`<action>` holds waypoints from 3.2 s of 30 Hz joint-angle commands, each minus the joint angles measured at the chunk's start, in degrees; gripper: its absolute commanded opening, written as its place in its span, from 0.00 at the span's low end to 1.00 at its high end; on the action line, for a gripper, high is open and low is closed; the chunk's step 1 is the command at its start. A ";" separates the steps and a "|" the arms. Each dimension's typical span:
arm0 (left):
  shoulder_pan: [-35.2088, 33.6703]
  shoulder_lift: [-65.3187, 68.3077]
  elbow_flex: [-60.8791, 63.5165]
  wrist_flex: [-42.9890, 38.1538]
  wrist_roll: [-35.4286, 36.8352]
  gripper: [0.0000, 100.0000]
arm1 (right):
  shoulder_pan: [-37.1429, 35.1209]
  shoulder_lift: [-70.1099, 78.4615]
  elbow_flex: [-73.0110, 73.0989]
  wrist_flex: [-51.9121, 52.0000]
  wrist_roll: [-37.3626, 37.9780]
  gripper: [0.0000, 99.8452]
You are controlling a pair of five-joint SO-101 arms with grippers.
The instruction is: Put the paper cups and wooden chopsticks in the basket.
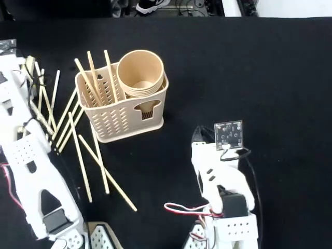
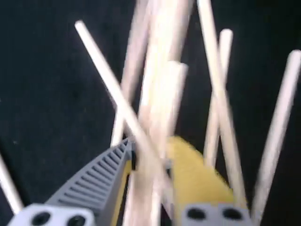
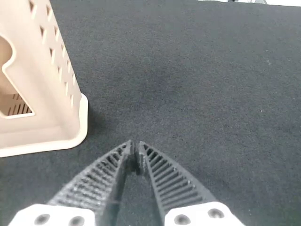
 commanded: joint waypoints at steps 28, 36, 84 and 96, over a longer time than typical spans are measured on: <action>-0.92 -25.49 -4.88 20.40 15.21 0.03 | -0.53 -4.00 -0.22 0.18 0.62 0.02; 1.54 -46.86 26.42 19.87 16.44 0.03 | -0.53 -4.00 -0.22 0.18 0.62 0.02; 17.89 -109.19 56.66 10.37 24.97 0.03 | -0.53 -4.00 -0.22 0.26 0.62 0.02; 20.44 -140.92 107.74 -33.23 24.97 0.03 | -0.53 -4.00 -0.22 0.26 0.62 0.02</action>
